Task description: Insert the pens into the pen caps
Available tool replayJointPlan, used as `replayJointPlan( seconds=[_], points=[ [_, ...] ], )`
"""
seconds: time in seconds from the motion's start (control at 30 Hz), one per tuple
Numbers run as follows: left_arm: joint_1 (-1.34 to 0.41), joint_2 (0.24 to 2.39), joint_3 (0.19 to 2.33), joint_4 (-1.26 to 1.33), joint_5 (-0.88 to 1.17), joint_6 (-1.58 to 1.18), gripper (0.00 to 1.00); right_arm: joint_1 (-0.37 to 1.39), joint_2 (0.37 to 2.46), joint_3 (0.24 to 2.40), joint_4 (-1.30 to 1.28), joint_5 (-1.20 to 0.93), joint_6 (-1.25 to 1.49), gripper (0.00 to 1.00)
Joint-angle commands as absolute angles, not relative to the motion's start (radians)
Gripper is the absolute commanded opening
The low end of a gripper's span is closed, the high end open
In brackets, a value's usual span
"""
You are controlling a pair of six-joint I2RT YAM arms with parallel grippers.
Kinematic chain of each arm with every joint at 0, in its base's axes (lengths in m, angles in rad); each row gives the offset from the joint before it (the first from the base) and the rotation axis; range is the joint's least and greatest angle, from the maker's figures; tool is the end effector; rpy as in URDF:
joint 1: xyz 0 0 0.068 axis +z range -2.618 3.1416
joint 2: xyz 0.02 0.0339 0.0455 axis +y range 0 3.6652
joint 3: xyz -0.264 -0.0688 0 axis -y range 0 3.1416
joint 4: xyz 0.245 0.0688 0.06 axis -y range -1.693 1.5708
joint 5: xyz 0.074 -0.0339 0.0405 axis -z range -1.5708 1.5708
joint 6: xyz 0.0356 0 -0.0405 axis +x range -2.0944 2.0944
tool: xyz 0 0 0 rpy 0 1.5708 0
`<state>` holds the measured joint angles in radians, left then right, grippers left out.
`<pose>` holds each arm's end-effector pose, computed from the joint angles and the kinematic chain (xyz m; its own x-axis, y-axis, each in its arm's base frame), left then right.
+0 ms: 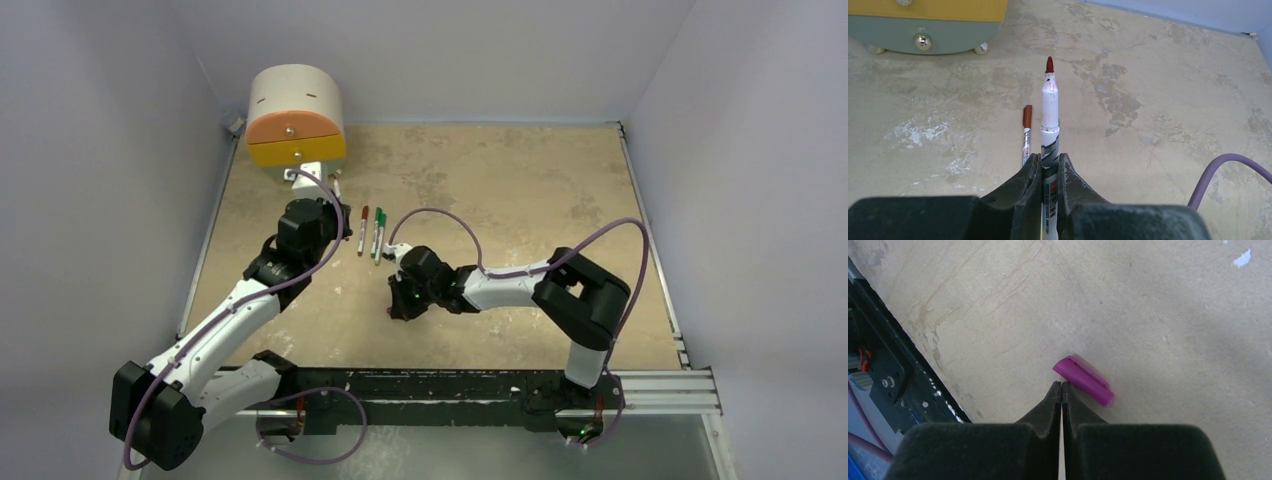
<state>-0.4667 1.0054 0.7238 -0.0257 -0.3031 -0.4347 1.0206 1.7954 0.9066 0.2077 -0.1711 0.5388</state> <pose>0.2133 -0.0956 0.2933 -0.3189 -0.2894 -0.9025 0.0453 0.9465 -0.3195 0.1854 0.3139 0.1498 -0.7491 -0.2542 -0.6118 -0.6114 0.6208 0.4906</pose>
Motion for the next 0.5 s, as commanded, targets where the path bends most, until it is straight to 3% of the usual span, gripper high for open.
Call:
replayJointPlan(
  seconds=[0.0, 0.37, 0.47],
  points=[
    [-0.464, 1.002, 0.773, 0.005, -0.314, -0.418, 0.00, 1.019, 1.822, 0.960, 0.223, -0.179, 0.516, 0.00],
    [-0.463, 1.010, 0.762, 0.022, -0.308, -0.421, 0.00, 1.020, 1.621, 0.976, 0.266, -0.126, 0.408, 0.01],
    [-0.462, 1.010, 0.762, 0.028, -0.309, -0.423, 0.00, 1.019, 1.629, 0.976, 0.224, -0.115, 0.366, 0.36]
  ],
)
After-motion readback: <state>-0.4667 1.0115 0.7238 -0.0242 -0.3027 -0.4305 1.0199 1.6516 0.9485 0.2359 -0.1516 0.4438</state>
